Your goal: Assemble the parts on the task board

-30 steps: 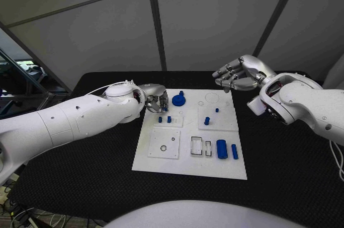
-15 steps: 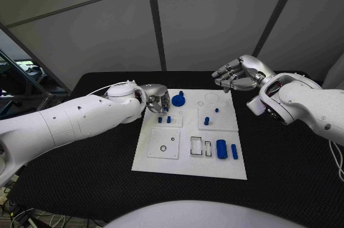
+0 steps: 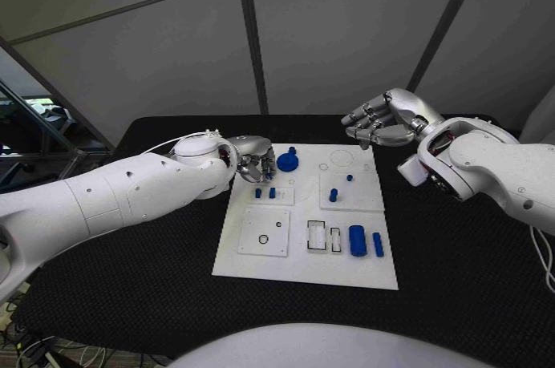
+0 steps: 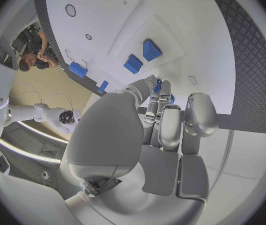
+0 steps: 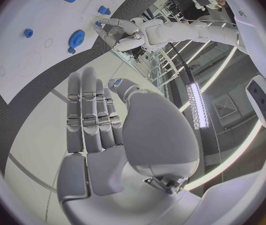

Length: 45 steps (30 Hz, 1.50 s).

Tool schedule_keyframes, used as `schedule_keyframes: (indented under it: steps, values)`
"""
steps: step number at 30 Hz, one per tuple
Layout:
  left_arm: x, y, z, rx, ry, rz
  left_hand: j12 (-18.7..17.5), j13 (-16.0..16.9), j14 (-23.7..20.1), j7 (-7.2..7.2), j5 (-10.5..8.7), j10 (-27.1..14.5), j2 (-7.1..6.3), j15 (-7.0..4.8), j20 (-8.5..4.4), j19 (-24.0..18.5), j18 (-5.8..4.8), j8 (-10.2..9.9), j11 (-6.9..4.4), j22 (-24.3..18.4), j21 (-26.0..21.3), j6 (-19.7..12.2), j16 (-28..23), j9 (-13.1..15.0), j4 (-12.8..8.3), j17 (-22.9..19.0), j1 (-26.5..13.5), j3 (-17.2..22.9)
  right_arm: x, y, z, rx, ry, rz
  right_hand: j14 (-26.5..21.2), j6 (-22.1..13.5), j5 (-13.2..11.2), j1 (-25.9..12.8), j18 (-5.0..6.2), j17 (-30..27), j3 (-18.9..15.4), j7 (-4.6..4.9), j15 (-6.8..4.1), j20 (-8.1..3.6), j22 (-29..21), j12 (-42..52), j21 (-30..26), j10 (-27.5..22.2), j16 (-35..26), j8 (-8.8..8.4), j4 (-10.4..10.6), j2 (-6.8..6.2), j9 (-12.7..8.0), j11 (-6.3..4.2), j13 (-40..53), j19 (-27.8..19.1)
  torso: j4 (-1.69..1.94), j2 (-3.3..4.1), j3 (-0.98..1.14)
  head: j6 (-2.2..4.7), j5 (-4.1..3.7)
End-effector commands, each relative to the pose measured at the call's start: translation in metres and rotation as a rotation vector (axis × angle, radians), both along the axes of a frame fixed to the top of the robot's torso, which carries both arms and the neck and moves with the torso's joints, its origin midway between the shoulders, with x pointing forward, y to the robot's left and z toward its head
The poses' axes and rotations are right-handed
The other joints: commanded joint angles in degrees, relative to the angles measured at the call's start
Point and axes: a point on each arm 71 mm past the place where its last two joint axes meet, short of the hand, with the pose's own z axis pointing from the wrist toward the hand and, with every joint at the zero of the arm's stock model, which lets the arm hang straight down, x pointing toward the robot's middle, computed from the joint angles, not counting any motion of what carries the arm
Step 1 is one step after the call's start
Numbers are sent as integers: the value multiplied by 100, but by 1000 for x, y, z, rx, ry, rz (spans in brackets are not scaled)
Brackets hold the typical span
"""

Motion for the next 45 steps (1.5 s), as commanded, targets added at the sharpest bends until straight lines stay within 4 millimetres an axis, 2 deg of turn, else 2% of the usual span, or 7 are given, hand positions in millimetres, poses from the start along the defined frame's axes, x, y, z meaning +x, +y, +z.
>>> schedule_keyframes:
  steps: [1, 12, 21, 35, 42, 45]
  values:
    - [0, -1, -1, 5, 12, -10, -28, 8, 25, 8, -18, 30, 37, -18, -7, 29, -210, -30, -10, 358, 7, 15, 16, 4, -30, -10, -7, 0, 0, 1, 2, 4, -5, 11, 44, -2, -13, -56, 66, 8, 0, 34, -2, -1, 8, -32, -24, 39, -22, -22, -33, 7, 1, 19, -8, 15, 0, -1, 0, -5, 1]
    - [0, -3, -2, 8, 23, -19, -42, 12, 23, 12, -22, 30, 29, -15, -6, 28, -211, -41, -5, 359, 4, 12, 15, 3, -28, -14, -24, -12, 0, 1, 2, 4, -5, 11, 44, -2, -13, -56, 66, 8, 0, 34, -2, -1, 8, -32, -24, 39, -22, -22, -33, 7, 1, 19, -8, 15, 0, -1, 1, -7, -11]
    - [0, -3, -1, 5, 19, -19, -147, 10, 13, 28, -20, -28, -11, 7, 8, 12, -206, -154, 21, 349, -40, -105, 11, -30, -29, -37, -87, -41, 0, 1, 2, 4, -5, 10, 44, -2, -13, -56, 66, 8, 0, 34, -2, -1, 8, -32, -24, 39, -22, -22, -33, 7, 1, 19, -8, 15, 4, -2, 0, -14, -21]
    - [1, -3, -2, 12, 25, -14, -200, 13, 2, 40, -21, -36, -37, 18, 19, 3, -202, -222, 35, 342, -70, -167, 5, -50, -21, -64, -130, -58, 0, 2, 2, 5, -7, 12, 44, -2, -13, -56, 66, 8, 0, 34, -2, -1, 8, -32, -24, 39, -22, -22, -33, 7, 1, 19, -8, 15, 1, 1, 2, -18, -24]
    - [1, -2, -3, 16, 29, -9, -347, -6, -20, 69, -16, -132, -103, 49, 46, -18, -192, -425, 71, 324, -135, -417, -5, -134, 4, -109, -207, -66, 0, 2, 2, 5, -7, 11, 44, -2, -13, -56, 66, 8, 0, 34, -2, -1, 8, -32, -24, 39, -22, -22, -33, 7, 1, 19, -8, 15, 3, -2, 0, -25, -51]
    - [1, -1, -3, 18, 29, -5, -455, -25, -31, 73, -17, -229, -161, 67, 62, -4, -196, -576, 89, 338, -123, -644, -7, -209, 26, -131, -256, -89, 0, 2, 2, 5, -7, 11, 44, -2, -13, -56, 66, 8, 0, 34, -2, -1, 8, -32, -24, 39, -22, -22, -33, 7, 1, 19, -8, 15, 5, -2, 1, -27, -56]
